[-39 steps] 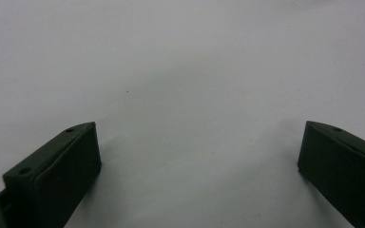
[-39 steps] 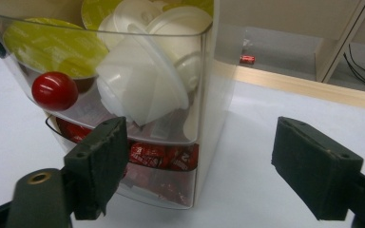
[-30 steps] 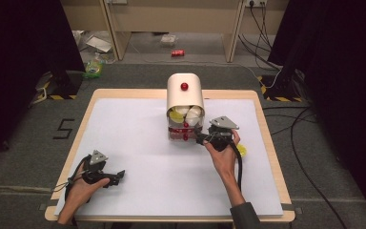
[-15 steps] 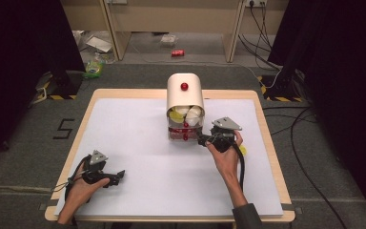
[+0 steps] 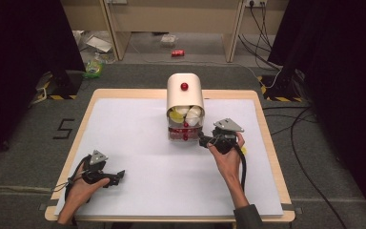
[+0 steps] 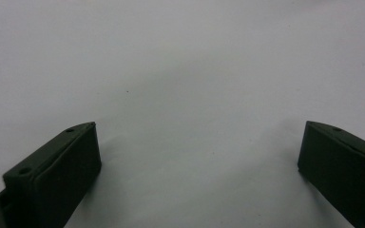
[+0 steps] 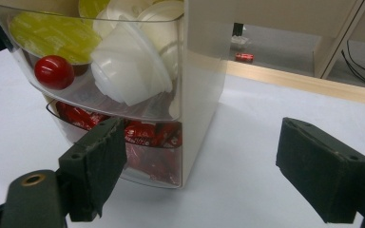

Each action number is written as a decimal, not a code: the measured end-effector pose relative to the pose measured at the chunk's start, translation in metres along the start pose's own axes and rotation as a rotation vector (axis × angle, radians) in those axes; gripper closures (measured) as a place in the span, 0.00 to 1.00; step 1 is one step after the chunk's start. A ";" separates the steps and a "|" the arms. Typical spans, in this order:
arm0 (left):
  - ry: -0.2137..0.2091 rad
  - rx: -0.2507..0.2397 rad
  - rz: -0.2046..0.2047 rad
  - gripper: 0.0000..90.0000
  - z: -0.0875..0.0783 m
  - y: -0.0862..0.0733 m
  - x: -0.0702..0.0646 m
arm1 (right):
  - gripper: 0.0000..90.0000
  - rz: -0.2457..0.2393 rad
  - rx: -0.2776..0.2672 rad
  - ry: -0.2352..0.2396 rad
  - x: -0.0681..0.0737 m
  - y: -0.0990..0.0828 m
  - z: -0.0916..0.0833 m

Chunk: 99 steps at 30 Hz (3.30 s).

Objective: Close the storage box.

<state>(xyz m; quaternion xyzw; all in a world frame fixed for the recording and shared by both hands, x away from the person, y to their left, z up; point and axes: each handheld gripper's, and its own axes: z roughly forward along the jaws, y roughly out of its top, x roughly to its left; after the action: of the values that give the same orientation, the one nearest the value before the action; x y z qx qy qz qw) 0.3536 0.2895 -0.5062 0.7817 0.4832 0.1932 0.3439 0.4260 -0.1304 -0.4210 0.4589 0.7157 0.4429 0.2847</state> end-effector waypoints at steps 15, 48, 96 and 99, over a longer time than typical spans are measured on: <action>0.000 0.000 0.000 0.00 0.000 0.000 0.000 | 0.20 0.001 0.009 -0.008 -0.004 -0.005 -0.007; 0.000 -0.001 0.000 0.00 0.000 0.000 0.000 | 0.20 0.035 0.019 -0.025 -0.023 -0.019 -0.033; 0.001 -0.002 0.001 0.00 0.000 0.000 0.000 | 0.18 0.063 0.031 -0.067 -0.044 -0.058 -0.084; 0.002 -0.001 0.001 0.00 0.000 0.000 0.000 | 0.18 0.067 0.032 -0.065 -0.044 -0.060 -0.087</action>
<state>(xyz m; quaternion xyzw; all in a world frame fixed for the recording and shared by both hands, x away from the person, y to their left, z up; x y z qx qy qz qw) 0.3534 0.2894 -0.5062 0.7815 0.4830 0.1943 0.3438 0.3490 -0.2138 -0.4363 0.5014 0.6973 0.4257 0.2851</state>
